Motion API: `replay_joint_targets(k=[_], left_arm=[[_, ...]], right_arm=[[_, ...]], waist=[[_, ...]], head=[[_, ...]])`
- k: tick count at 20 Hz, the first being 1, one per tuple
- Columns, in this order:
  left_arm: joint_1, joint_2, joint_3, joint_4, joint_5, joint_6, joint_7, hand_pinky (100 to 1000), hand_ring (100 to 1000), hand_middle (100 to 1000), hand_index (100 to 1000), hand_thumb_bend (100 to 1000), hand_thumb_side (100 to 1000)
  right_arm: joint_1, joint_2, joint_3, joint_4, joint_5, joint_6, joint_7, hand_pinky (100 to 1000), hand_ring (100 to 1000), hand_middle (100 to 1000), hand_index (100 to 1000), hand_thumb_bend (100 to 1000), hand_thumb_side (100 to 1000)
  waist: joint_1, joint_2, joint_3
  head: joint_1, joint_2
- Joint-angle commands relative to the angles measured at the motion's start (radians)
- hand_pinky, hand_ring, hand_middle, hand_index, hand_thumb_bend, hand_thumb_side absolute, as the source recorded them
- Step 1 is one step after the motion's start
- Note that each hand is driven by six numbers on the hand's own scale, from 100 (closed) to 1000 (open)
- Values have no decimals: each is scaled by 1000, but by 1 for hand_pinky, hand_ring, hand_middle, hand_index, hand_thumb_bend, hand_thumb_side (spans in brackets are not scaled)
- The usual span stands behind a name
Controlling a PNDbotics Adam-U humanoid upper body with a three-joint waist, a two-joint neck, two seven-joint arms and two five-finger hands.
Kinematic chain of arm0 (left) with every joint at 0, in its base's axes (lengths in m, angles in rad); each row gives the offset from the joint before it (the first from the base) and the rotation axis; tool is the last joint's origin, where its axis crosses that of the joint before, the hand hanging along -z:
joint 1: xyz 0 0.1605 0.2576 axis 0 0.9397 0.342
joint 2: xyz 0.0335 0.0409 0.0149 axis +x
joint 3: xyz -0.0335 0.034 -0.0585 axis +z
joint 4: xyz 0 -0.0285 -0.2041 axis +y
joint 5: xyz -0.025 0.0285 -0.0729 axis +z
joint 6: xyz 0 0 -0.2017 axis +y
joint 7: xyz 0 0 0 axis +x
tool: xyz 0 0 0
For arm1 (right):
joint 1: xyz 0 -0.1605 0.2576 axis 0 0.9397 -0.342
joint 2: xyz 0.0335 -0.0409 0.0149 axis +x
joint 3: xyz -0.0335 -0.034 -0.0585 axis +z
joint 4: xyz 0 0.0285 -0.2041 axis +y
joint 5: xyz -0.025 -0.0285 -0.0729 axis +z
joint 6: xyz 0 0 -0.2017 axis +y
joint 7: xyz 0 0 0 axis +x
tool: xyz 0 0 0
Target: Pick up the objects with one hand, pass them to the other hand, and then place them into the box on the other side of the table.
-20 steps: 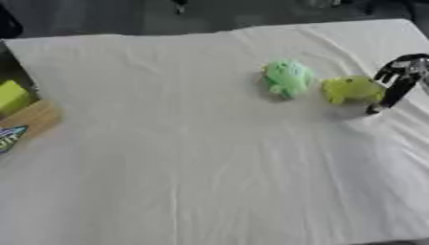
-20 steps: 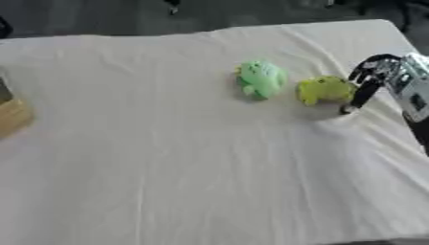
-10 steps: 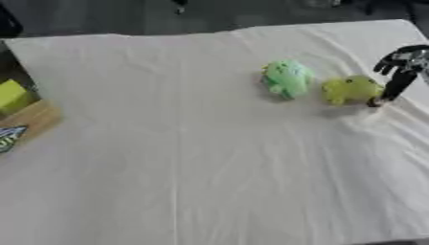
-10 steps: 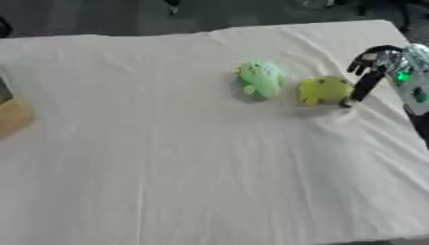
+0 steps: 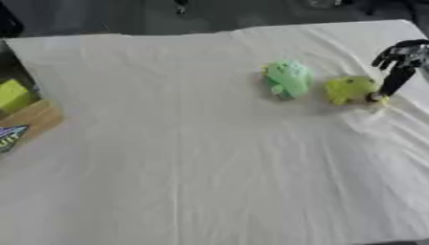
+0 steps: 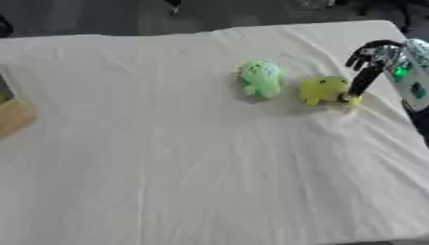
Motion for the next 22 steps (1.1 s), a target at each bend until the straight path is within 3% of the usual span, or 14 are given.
replay_joint_targets(k=[1,15,19,22], left_arm=[[-7,23,19,-8,2,-1,7,589,703,625,799,138,549],[-7,18,21,-9,10,0,13,590,704,624,798,132,555],[-8,17,21,-9,11,1,14,590,704,624,798,128,558],[-7,16,21,-9,13,1,14,590,704,624,798,125,560]], right_arm=[[-26,-21,-3,1,3,-3,8,929,863,842,884,530,100],[-32,1,9,35,-5,-15,10,928,859,826,866,509,100],[-33,5,9,48,-4,-12,0,927,854,816,847,447,100],[-34,9,9,57,-5,-5,-13,923,843,801,822,349,100]], waist=[[-1,-20,3],[3,-7,12],[3,-4,13],[4,-3,14]], head=[[-1,3],[-3,-2],[-2,-3],[-2,-3]])
